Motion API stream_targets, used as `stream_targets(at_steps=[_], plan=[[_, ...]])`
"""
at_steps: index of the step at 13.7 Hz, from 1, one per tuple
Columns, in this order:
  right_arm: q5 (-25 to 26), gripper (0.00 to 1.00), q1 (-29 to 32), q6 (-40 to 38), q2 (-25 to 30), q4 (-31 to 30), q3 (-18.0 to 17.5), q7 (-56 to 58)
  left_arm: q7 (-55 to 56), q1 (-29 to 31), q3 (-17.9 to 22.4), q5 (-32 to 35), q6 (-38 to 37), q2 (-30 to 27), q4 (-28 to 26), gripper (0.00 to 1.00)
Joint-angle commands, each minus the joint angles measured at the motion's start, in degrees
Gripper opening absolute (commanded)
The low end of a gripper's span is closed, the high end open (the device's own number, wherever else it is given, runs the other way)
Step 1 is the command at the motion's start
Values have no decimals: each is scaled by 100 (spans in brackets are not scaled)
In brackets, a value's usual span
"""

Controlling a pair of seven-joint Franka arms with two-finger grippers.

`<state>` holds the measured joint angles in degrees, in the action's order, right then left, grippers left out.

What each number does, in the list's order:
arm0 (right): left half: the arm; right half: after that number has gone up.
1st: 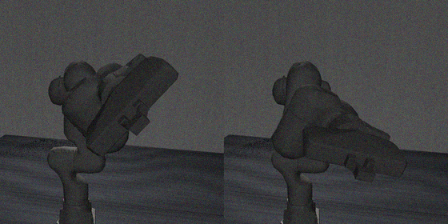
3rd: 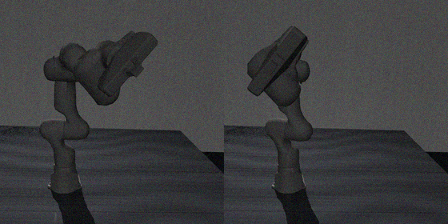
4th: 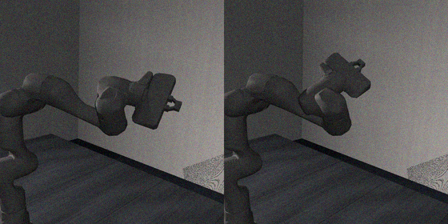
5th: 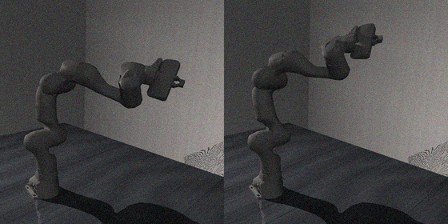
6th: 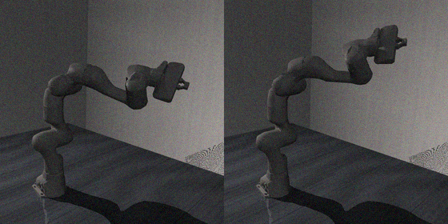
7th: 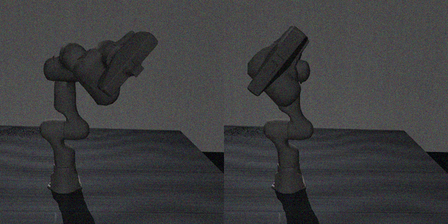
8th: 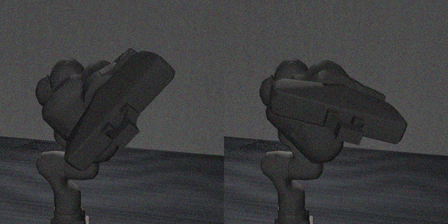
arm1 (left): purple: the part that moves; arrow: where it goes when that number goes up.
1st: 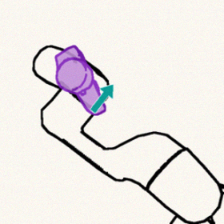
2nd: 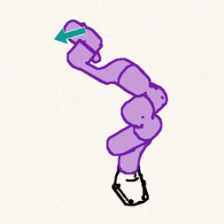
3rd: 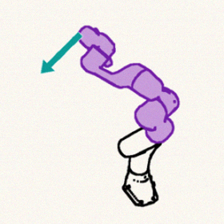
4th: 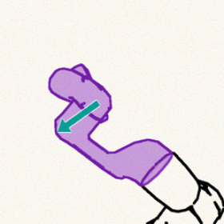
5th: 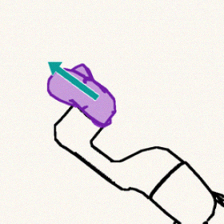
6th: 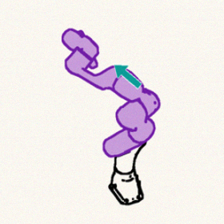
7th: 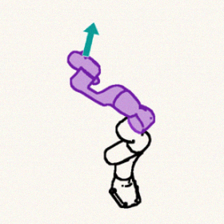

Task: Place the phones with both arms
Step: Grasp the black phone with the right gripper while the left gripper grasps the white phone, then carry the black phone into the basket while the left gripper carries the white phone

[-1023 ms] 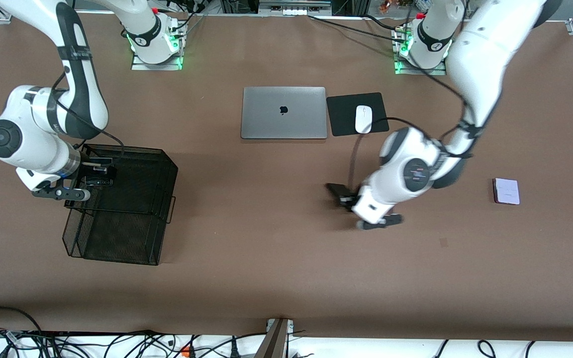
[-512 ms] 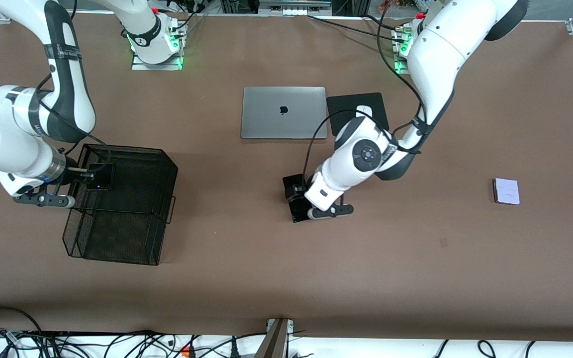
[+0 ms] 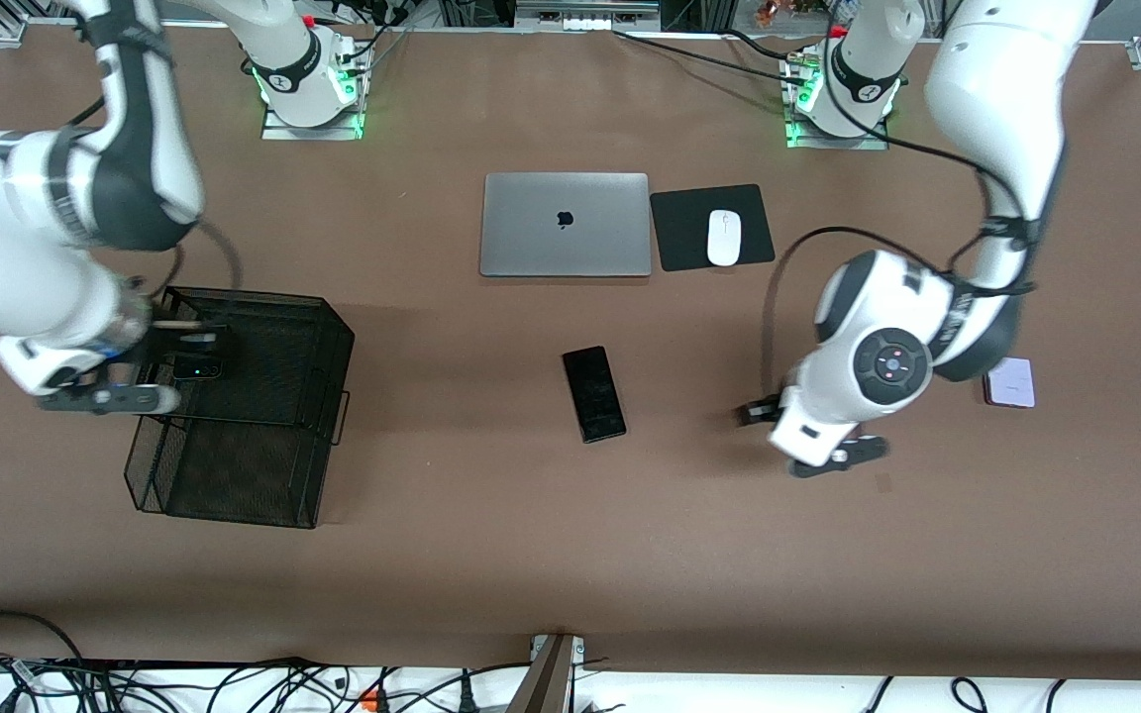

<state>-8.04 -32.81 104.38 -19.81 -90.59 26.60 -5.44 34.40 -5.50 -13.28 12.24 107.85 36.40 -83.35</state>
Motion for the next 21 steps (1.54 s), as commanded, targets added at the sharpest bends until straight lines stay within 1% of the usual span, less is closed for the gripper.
stream_targets(at_steps=[1,3,5,6,7,9,11,13,15,17,21], plan=[[-57,100,-680,-58,-224,199,-250,-833,-686,188,44,726,-500,-133,-173,100],[-40,100,-972,117,-776,732,-715,-1693,-1414,766,10,735,-511,-169,-269,100],[-40,100,-1025,406,-1478,1426,-1347,-2529,-2311,1338,-17,675,-431,-169,-313,100],[-31,100,-1043,634,-1786,1691,-1620,-2802,-2672,1593,-35,665,-405,-169,-374,100],[-13,100,-1200,1184,-2216,1911,-1953,-3057,-3424,1996,-35,657,-196,-169,-471,100],[-13,100,-1525,1846,-2561,1931,-1974,-3069,-4192,2577,-43,639,523,-169,-917,100],[31,100,-1710,2382,-2852,1931,-1974,-3034,-4896,3122,-78,630,1288,-169,-1366,100],[100,100,-1851,2875,-3142,1931,-1965,-3016,-5153,3501,-105,630,1834,-169,-1771,100],[398,100,-1852,3210,-3371,1922,-1974,-2964,-5145,3748,-201,412,2361,-160,-2166,100],[452,100,-1852,3395,-3494,1913,-1965,-2876,-5145,3793,-193,314,2434,-151,-2300,100],[681,100,-1790,3563,-3617,1905,-1921,-2866,-5145,3907,-202,305,2460,-151,-2291,100]])
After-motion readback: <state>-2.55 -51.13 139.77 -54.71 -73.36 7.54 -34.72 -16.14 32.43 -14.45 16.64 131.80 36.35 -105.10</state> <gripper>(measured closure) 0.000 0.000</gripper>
